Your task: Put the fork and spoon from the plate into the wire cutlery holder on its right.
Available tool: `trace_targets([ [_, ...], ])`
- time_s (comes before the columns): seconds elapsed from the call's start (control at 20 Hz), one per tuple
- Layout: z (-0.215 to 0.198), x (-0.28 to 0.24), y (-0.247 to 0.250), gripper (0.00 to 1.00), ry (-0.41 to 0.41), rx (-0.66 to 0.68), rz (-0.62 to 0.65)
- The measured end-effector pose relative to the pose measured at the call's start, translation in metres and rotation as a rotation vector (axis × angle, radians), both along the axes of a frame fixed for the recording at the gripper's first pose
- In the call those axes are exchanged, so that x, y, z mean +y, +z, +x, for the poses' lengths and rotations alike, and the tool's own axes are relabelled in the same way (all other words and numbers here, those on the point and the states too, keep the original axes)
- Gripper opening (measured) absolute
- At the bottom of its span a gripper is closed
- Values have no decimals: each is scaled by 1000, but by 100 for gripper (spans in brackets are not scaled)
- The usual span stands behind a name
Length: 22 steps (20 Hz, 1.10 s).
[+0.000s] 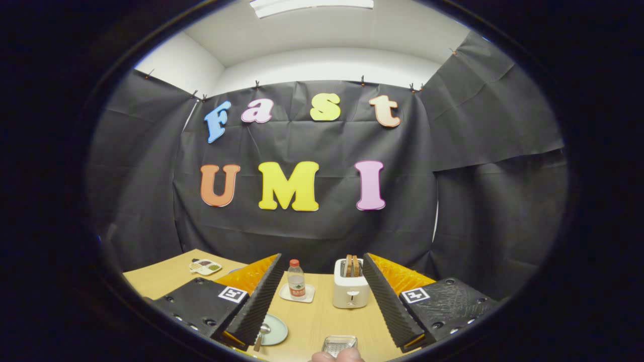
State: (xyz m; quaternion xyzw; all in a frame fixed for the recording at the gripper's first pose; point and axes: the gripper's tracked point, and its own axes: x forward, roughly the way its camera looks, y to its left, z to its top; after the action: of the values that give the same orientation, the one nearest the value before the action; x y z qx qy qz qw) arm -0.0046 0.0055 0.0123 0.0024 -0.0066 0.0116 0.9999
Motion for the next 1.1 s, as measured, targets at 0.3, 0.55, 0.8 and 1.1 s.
trace_targets([
  [0.3, -3, 10, -1, 95, 17, 10, -1],
  [0.55, -4, 23, -9, 95, 31, 33, 3],
  [0.8, 0, 53, -47, 95, 82, 144, -9],
  [1.1, 9, 97, -124, 95, 123, 344, -15],
])
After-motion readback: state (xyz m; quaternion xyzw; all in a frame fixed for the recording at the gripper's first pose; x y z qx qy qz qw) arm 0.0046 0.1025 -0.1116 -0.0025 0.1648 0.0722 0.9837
